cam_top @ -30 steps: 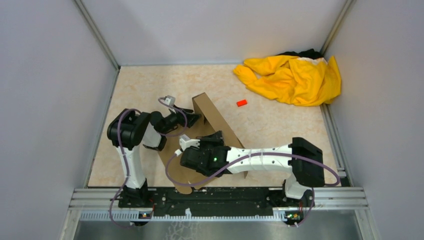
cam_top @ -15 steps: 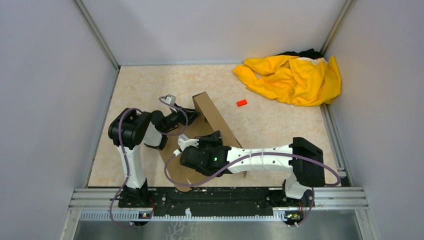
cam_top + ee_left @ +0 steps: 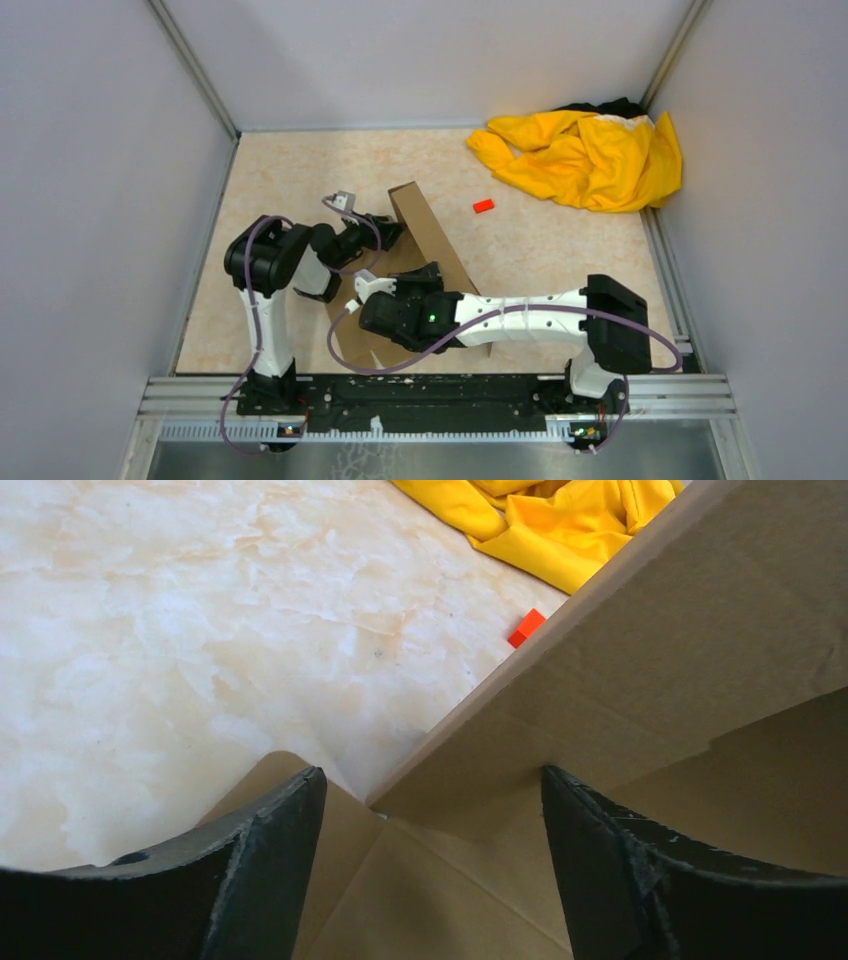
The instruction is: Fold the paper box
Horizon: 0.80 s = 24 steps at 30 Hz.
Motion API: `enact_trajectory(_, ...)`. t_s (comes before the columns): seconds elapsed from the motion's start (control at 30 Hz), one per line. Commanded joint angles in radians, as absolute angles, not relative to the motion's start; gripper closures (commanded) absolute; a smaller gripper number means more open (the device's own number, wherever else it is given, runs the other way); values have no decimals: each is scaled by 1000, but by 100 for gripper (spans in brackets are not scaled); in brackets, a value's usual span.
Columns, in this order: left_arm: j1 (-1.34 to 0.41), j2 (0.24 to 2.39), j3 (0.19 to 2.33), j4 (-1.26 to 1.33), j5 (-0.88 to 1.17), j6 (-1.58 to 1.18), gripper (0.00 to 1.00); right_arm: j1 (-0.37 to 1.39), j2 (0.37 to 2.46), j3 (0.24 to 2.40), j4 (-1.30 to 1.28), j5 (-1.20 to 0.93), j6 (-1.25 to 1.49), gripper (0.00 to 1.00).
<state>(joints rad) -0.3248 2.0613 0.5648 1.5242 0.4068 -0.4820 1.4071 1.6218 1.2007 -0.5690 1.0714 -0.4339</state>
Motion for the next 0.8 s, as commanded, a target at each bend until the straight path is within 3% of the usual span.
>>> enact_trajectory(0.0, -338, 2093, 595, 1785, 397, -468, 13, 1428, 1585, 1208, -530, 951, -424, 100)
enact_trajectory(0.4, -311, 2186, 765, 1778, 635, -555, 9, 1414, 1570, 1186, -513, 918, -414, 100)
enact_trajectory(0.53, -313, 2204, 800, 1752, 649, -555, 22, 1389, 1565, 1174, -516, 896, -389, 99)
enact_trajectory(0.6, -313, 2206, 799, 1740, 641, -546, 29, 1372, 1561, 1176, -528, 879, -359, 93)
enact_trajectory(0.77, -314, 2207, 795, 1728, 631, -537, 31, 1343, 1534, 1181, -539, 843, -278, 78)
